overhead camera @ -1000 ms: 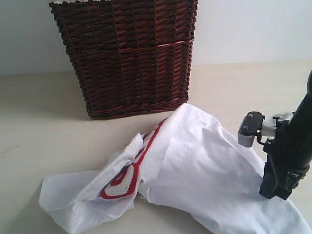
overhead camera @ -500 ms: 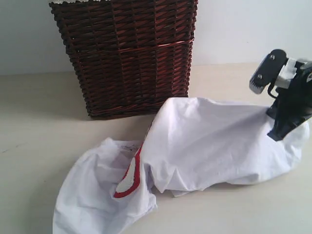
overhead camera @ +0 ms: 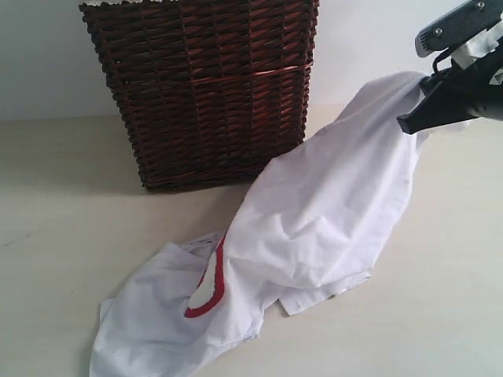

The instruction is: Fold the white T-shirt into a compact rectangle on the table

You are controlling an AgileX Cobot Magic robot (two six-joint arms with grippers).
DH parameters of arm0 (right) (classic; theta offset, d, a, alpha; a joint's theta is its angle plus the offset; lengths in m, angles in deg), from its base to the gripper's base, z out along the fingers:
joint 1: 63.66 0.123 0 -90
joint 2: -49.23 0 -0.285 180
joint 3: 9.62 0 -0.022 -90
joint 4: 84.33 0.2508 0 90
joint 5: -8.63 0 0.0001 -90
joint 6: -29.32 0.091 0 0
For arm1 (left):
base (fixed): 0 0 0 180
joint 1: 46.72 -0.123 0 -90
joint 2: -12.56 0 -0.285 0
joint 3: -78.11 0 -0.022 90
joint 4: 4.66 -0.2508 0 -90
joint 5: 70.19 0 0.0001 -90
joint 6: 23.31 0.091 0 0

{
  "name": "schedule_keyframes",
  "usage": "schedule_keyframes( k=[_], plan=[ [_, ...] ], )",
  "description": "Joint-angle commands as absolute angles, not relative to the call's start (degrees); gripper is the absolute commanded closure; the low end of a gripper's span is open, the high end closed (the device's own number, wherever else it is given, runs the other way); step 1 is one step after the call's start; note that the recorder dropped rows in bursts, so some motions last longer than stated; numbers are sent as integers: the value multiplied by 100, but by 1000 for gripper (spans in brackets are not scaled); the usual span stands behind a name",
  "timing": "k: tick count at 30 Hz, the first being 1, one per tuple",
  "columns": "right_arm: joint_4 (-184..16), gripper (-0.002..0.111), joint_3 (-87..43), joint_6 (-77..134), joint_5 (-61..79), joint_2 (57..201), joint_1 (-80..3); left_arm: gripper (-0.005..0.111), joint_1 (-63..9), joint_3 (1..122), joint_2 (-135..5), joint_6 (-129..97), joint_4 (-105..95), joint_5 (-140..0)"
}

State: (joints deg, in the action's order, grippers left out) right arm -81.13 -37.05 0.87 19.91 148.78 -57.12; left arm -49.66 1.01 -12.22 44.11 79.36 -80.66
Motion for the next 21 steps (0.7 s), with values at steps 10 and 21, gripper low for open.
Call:
schedule_keyframes(
  k=[10, 21],
  plan=[
    [-8170, 43, -3719, 74, 734, 14551, -5636, 107, -4946, 90, -1181, 4395, 7951, -8083],
    [-5280, 82, -4735, -5463, -2099, 14061, -4156, 107, -4946, 90, -1181, 4395, 7951, -8083]
  ],
)
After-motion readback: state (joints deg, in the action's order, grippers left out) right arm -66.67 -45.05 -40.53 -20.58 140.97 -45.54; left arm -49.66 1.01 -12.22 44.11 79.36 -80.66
